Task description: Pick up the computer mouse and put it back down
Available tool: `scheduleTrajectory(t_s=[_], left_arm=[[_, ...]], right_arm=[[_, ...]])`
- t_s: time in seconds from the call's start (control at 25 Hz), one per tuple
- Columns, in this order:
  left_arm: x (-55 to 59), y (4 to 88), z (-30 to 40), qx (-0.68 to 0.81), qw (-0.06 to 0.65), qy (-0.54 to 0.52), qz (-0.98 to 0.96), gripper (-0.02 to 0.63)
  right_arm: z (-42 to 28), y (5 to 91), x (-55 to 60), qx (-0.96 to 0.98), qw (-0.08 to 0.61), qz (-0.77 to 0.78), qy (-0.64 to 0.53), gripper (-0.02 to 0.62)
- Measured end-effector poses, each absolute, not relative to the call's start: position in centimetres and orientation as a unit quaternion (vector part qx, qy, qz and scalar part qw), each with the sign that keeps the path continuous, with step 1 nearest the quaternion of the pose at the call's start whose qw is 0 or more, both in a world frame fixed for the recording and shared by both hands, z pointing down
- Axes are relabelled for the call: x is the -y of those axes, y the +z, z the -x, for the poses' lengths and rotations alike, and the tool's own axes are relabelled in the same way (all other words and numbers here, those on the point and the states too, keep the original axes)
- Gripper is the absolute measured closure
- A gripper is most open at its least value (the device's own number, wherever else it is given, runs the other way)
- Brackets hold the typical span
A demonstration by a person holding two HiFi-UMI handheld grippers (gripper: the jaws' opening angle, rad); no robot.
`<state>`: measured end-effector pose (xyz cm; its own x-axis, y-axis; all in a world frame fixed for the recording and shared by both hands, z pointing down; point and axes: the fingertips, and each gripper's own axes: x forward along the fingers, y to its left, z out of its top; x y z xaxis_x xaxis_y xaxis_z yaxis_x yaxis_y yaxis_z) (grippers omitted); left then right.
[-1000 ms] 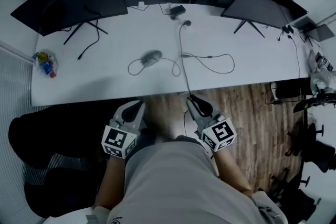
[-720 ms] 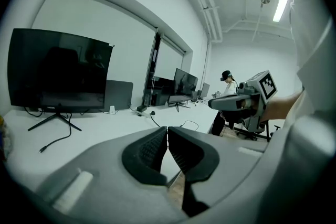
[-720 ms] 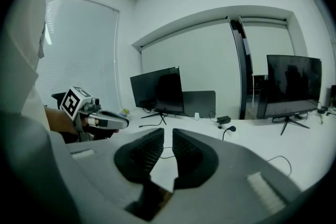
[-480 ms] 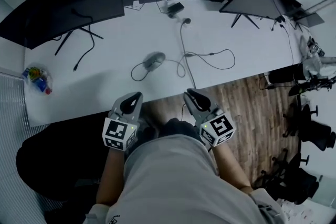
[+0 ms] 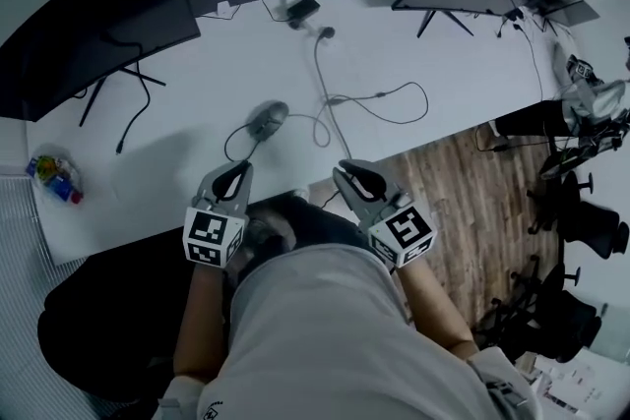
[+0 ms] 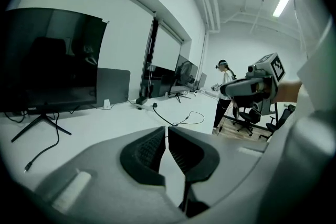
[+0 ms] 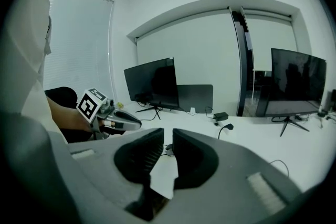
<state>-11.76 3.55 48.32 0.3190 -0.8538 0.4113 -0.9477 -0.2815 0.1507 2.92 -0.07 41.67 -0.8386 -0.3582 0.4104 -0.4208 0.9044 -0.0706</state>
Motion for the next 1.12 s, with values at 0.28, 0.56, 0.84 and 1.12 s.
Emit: scheduleTrajectory(t_s=[0.28,0.56,0.84,1.12], left_arm=[[0.8,51.7,11.6,0.554,0.206,0.158,-0.791,0.595],[4.4,55.6,11.1,0.53,0.222,0.202,-0.793,0.487],[7.1,59.2,10.5,0.504,0.219,0.244,-0.799,0.358],[9.5,62.4,10.1,0.481,0.214,0.287,-0.8,0.3]], right_arm=[[-3.8,42.3,3.6,0.953,0.197,-0.212,0.087,0.542],[-5.2,42.9,6.3,0.947,0.196,-0.234,0.101,0.541],[-6.1,43.8,8.4,0.936,0.205,-0.257,0.124,0.541],[-7.2,44.9,10.2,0.926,0.22,-0.273,0.141,0.541]])
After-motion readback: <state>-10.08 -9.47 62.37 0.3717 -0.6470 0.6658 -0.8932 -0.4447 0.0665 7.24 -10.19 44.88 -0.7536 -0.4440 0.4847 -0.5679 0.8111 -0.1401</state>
